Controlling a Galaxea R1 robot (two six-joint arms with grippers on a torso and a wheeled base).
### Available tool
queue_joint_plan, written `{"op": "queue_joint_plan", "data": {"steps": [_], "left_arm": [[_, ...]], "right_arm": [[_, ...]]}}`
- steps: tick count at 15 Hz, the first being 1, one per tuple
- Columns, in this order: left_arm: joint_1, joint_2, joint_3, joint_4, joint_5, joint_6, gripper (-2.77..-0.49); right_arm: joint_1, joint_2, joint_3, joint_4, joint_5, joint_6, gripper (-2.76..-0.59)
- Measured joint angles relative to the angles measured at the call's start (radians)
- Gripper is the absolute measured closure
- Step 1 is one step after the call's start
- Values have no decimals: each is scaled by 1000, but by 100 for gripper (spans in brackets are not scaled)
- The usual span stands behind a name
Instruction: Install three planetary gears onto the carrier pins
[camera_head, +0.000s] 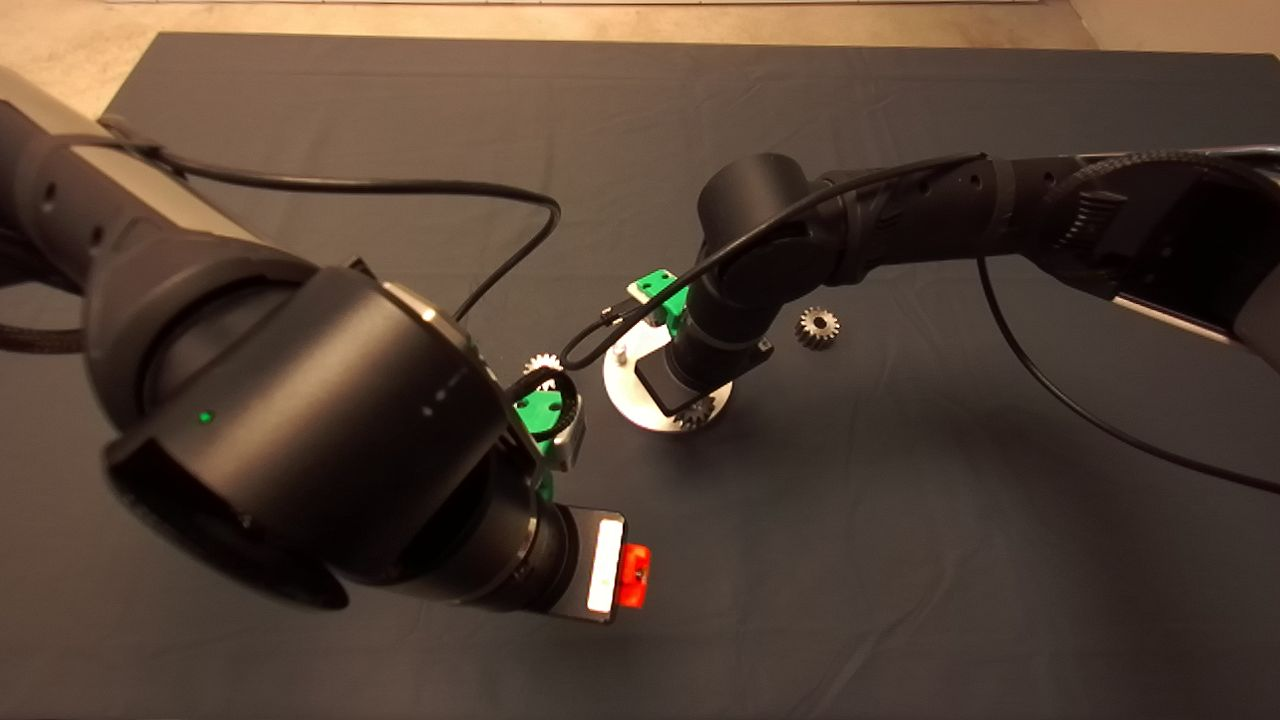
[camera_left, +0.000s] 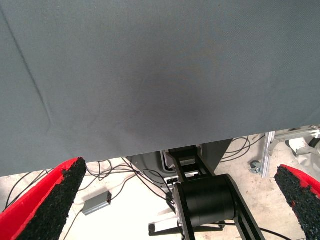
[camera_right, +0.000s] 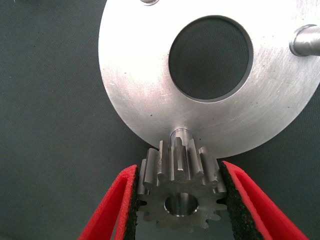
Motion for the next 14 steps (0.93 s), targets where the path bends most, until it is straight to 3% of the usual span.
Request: {"op": "queue_joint_plan", "data": {"steps": [14], "left_arm": [[0, 0, 6, 0, 0, 0, -277]], "right_arm": [[0, 0, 0, -34, 0, -24, -108]]}}
